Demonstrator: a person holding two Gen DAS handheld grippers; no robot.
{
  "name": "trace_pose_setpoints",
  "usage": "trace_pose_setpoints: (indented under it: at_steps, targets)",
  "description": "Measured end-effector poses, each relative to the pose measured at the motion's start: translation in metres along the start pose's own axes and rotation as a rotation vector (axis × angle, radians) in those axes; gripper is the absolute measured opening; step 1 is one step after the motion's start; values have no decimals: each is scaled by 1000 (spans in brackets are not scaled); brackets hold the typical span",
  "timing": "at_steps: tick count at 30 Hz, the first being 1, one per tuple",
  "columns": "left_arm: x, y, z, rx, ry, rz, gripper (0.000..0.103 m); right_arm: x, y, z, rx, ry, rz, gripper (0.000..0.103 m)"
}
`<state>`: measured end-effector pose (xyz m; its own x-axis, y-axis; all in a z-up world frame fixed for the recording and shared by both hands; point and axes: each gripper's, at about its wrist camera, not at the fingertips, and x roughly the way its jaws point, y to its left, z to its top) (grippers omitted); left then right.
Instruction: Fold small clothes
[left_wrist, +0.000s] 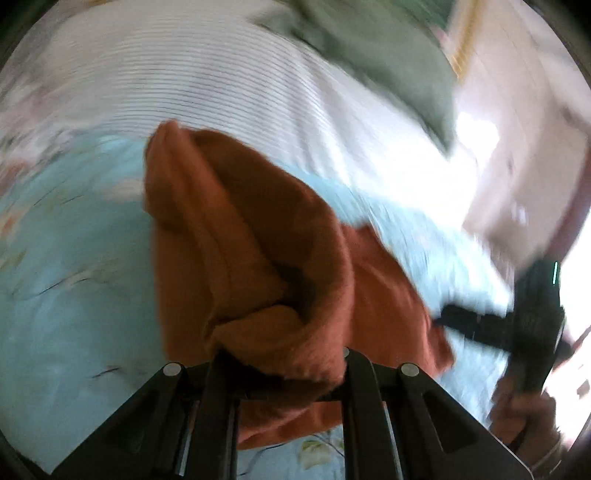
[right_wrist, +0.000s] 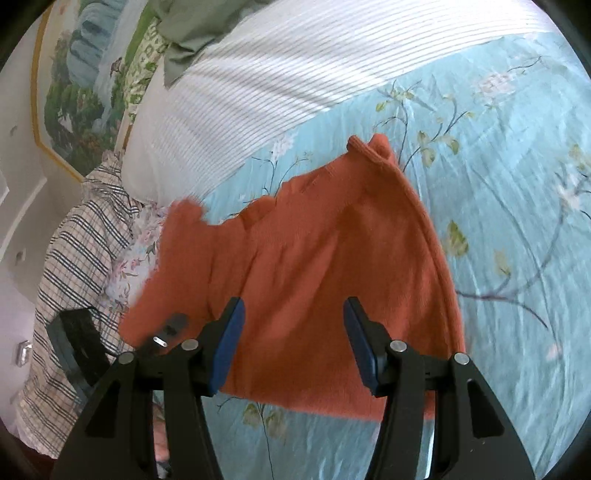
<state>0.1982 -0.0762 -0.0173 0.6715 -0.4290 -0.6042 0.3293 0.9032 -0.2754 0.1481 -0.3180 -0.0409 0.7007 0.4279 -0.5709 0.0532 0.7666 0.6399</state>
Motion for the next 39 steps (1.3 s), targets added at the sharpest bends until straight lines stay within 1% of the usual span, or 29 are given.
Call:
trace_pose_setpoints:
  at_steps: [2, 4, 5, 6, 7, 8, 9, 11, 15, 16, 17, 18, 19, 20, 23, 24, 25, 26, 28, 29, 32, 35, 37, 39]
  targets:
    - [27, -21, -11, 79, 53, 20, 10, 14, 0, 7, 6, 36, 20, 57]
    - [47, -33, -24, 133, 100, 39, 10, 34, 4, 13, -2, 83, 53, 57]
    - [54, -36, -30, 148, 116, 40, 9, 42, 5, 17, -6, 102, 65, 62]
    - [57, -39, -35, 162, 123, 49, 9, 51, 6, 20, -8, 118, 73, 70]
    - [57, -41, -39, 183, 117, 67, 9, 61, 8, 24, -11, 135, 84, 73]
    - [55, -44, -40, 196, 110, 67, 9, 75, 11, 29, -13, 161, 104, 74]
    - [52, -43, -40, 200, 104, 59, 9, 83, 12, 32, -14, 173, 113, 74]
    - [47, -42, -37, 201, 95, 47, 8, 112, 17, 43, -14, 223, 144, 74]
    - [37, -44, -35, 206, 78, 28, 7, 160, 24, 59, -2, 287, 131, 73]
    - [35, -45, -34, 204, 74, 21, 7, 171, 25, 62, 2, 298, 126, 67]
    - [34, -46, -33, 204, 71, 18, 7, 177, 27, 63, -1, 310, 120, 43]
    - [30, -47, -34, 207, 71, 15, 7, 179, 29, 65, -4, 314, 115, 23]
    - [28, -50, -32, 212, 70, 14, 7, 176, 31, 68, -7, 303, 124, 20]
    - [28, -53, -32, 215, 69, 14, 7, 165, 35, 72, -20, 273, 139, 17]
    - [21, -59, -25, 213, 54, -11, 7, 125, 43, 86, -71, 186, 163, 16]
    - [18, -62, -21, 207, 46, -37, 7, 110, 43, 91, -88, 161, 162, 16]
    - [15, -67, -16, 196, 38, -78, 7, 97, 41, 95, -102, 139, 156, 16]
    - [11, -74, -12, 190, 37, -113, 7, 82, 37, 100, -117, 117, 138, 16]
    - [16, -88, -6, 182, 44, -172, 7, 65, 28, 105, -135, 97, 83, 16]
    - [21, -99, -3, 178, 51, -203, 7, 59, 18, 106, -133, 92, 48, 16]
    - [40, -122, -5, 192, 68, -252, 7, 55, -16, 104, -90, 111, -7, 16]
    - [66, -132, -16, 175, 136, -286, 7, 60, -38, 97, -75, 137, -47, 16]
    - [84, -131, -20, 147, 186, -299, 7, 60, -45, 96, -74, 132, -42, 16]
    - [92, -130, -20, 137, 200, -308, 7, 60, -47, 96, -84, 127, -43, 16]
